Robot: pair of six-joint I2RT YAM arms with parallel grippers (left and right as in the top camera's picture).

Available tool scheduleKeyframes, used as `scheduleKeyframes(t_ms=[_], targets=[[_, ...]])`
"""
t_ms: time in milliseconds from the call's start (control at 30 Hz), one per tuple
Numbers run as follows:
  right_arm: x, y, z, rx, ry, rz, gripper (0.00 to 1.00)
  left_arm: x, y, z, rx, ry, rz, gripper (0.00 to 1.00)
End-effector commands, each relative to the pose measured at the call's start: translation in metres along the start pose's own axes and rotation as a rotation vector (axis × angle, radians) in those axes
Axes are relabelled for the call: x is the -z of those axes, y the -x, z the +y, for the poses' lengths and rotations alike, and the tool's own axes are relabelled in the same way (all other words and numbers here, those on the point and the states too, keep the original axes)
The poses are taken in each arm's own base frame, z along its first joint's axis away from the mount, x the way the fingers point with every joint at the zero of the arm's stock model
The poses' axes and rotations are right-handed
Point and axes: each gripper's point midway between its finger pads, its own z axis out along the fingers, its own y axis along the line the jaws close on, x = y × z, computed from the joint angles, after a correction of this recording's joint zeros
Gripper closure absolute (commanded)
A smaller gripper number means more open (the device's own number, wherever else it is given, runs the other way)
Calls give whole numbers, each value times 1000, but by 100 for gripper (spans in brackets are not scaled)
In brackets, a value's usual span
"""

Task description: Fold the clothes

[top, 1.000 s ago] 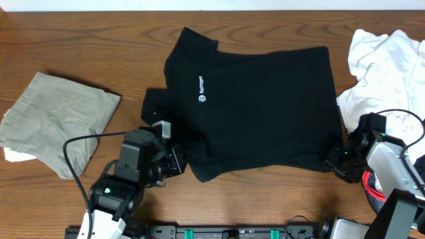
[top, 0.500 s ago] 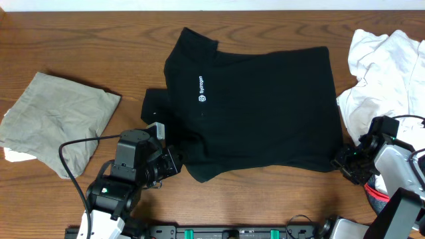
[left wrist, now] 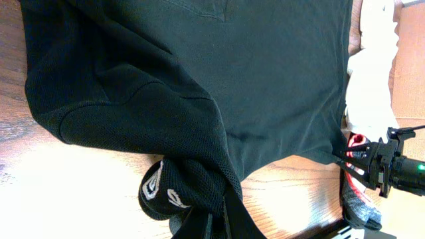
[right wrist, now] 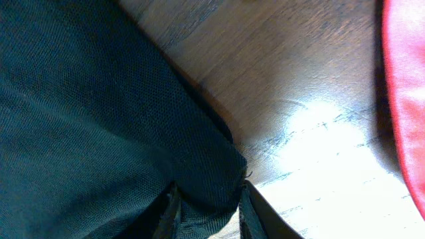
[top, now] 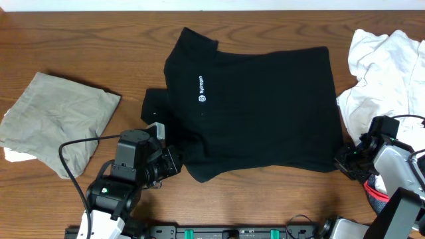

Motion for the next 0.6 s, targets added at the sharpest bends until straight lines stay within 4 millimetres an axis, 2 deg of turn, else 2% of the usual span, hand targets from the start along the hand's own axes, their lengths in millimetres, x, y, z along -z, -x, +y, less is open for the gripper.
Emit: scheduleKeyframes(t_ms=[0, 133, 300, 433, 567], targets=[[-1, -3, -2, -13, 5, -3, 83, 6, 8, -7, -12, -11, -30, 94], [-4, -3, -2, -12, 9, -7, 99, 6, 8, -7, -12, -11, -30, 94], [1, 3, 1, -9, 18, -28, 99, 6, 8, -7, -16, -14, -29, 94], [25, 15, 8, 19, 30, -62, 99, 12, 14, -16, -33, -30, -49, 94], [57, 27, 15, 46, 37, -116, 99, 25, 28, -27, -77, -21, -102, 94]])
